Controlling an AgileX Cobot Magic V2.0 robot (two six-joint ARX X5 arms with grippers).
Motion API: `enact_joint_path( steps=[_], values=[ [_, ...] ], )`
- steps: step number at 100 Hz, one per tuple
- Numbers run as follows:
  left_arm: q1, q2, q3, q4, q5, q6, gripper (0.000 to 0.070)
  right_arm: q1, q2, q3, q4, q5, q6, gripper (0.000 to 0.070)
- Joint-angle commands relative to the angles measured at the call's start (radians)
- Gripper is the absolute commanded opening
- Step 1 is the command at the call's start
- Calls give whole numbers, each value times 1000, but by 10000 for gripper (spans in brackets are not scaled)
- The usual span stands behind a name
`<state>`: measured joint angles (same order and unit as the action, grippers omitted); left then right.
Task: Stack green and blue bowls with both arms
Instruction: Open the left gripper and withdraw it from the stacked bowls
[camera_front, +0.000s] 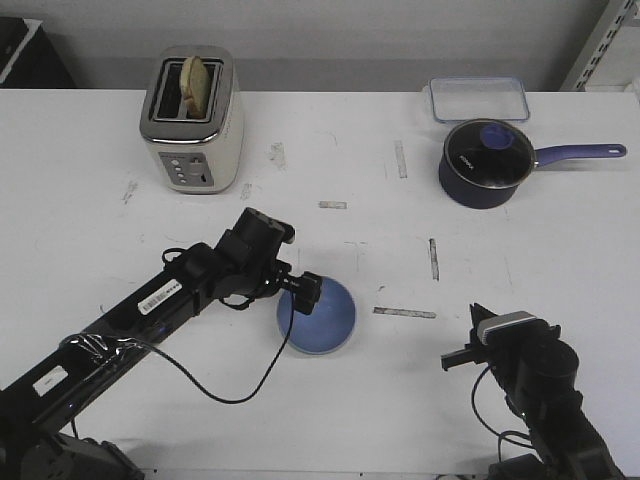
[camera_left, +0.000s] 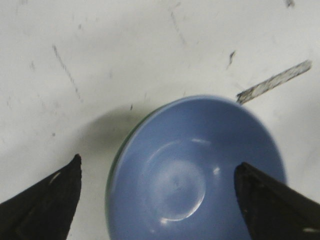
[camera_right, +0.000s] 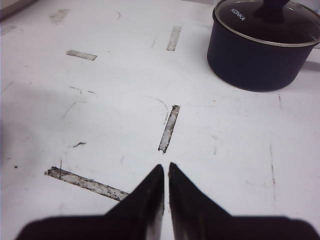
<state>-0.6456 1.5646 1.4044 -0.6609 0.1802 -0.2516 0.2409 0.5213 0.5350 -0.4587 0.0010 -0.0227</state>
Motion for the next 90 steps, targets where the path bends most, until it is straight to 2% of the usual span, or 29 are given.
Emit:
enact_joint_path(
  steps=[1,8,14,19,27,30,54,62,80,90],
  values=[
    [-8,12,60,-2,0,6,579,2,3,6,8,-1,-7,5],
    [1,11,108,-19,0,12,546,2,3,6,8,0,-7,5],
    [12,10,148,-32,-10,16,451,2,3,6,8,-1,-7,5],
    [20,9,181,-49,-31,17,328,2,3,6,8,0,-7,5],
    [41,8,232,-92,-69,39,64,2,3,6,8,0,-7,5],
    [50,5,248,-110,-85,49,0,2,3,6,9,0,-7,5],
    [130,-53,271,-181,-236,184,2,2,3,7,9,1,-8,5],
    [163,-92,252,-186,-287,191,2,2,3,6,9,3,-8,5],
    [264,-263,53,-61,-294,185,2,2,3,6,9,9,-8,5],
    [327,-393,-117,29,-294,188,2,1,3,6,9,52,-7,5]
  ],
)
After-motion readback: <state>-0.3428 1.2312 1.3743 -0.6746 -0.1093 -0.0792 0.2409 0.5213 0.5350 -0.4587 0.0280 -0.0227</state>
